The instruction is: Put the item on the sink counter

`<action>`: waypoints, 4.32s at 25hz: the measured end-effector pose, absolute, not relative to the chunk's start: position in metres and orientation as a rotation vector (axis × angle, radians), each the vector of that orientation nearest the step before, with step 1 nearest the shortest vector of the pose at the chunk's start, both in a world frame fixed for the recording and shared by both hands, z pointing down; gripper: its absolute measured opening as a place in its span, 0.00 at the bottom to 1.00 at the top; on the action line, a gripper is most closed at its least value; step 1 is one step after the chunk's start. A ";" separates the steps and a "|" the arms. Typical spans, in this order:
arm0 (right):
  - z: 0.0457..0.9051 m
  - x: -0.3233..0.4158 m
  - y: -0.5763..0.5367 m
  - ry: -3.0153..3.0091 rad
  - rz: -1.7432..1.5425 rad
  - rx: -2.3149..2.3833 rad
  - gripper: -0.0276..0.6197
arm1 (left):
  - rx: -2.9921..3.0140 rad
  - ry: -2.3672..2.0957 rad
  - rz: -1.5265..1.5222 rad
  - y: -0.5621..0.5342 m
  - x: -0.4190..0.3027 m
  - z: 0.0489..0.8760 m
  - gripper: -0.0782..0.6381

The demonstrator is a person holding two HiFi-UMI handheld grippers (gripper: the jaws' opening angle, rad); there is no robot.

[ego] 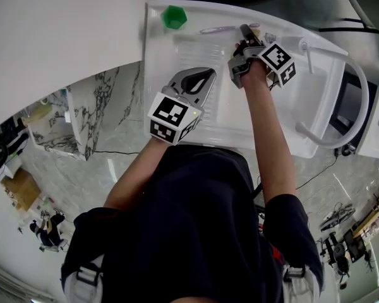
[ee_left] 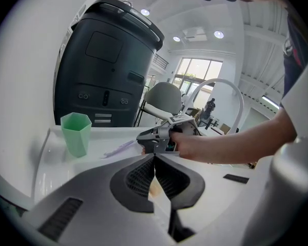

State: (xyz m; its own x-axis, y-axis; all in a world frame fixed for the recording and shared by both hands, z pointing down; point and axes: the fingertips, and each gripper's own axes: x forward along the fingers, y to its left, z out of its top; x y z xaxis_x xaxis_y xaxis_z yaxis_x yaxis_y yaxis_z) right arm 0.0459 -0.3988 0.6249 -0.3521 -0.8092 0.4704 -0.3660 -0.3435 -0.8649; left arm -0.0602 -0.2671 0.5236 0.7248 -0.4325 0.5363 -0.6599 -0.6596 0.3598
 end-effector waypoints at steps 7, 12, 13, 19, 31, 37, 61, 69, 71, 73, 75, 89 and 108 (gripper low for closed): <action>0.629 0.047 -0.400 1.525 -1.771 -1.539 0.12 | 2.372 -0.835 0.553 -0.270 -0.058 0.526 0.13; 0.629 0.047 -0.399 1.537 -1.780 -1.547 0.12 | 2.367 -0.843 0.544 -0.272 -0.057 0.525 0.13; 0.630 0.047 -0.399 1.542 -1.782 -1.548 0.12 | 2.364 -0.850 0.542 -0.273 -0.058 0.525 0.13; 0.629 0.047 -0.400 1.558 -1.791 -1.573 0.12 | 2.351 -0.885 0.538 -0.279 -0.066 0.524 0.13; 0.623 0.045 -0.403 1.568 -1.791 -1.571 0.25 | 2.355 -0.875 0.523 -0.278 -0.060 0.523 0.13; 0.620 0.044 -0.406 1.557 -1.803 -1.559 0.32 | 2.353 -0.881 0.521 -0.279 -0.062 0.523 0.13; 0.616 0.045 -0.400 1.556 -1.825 -1.555 0.33 | 2.367 -0.890 0.507 -0.274 -0.064 0.516 0.13; 0.614 0.046 -0.392 1.608 -1.829 -1.615 0.27 | 2.377 -0.906 0.493 -0.272 -0.064 0.511 0.13; 0.611 0.046 -0.390 1.634 -1.824 -1.638 0.19 | 2.380 -0.912 0.490 -0.271 -0.064 0.509 0.13; 0.607 0.045 -0.387 1.663 -1.832 -1.641 0.15 | 2.383 -0.917 0.487 -0.268 -0.063 0.506 0.13; 0.602 0.043 -0.383 1.694 -1.839 -1.635 0.13 | 2.387 -0.918 0.480 -0.264 -0.061 0.502 0.13; 0.545 0.017 -0.350 2.202 -1.655 -1.594 0.10 | 2.423 -0.974 0.402 -0.245 -0.048 0.473 0.13; 0.449 0.014 -0.278 2.857 -1.034 -1.500 0.10 | 2.464 -1.165 0.325 -0.226 -0.032 0.421 0.13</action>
State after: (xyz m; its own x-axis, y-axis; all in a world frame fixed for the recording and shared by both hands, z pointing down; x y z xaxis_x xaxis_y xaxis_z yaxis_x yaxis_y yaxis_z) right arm 0.0139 -0.2780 0.4492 -0.5835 -0.6606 0.4723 -0.8099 0.4305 -0.3985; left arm -0.0324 -0.2263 0.4215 0.6268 -0.6865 0.3685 -0.7781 -0.5760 0.2505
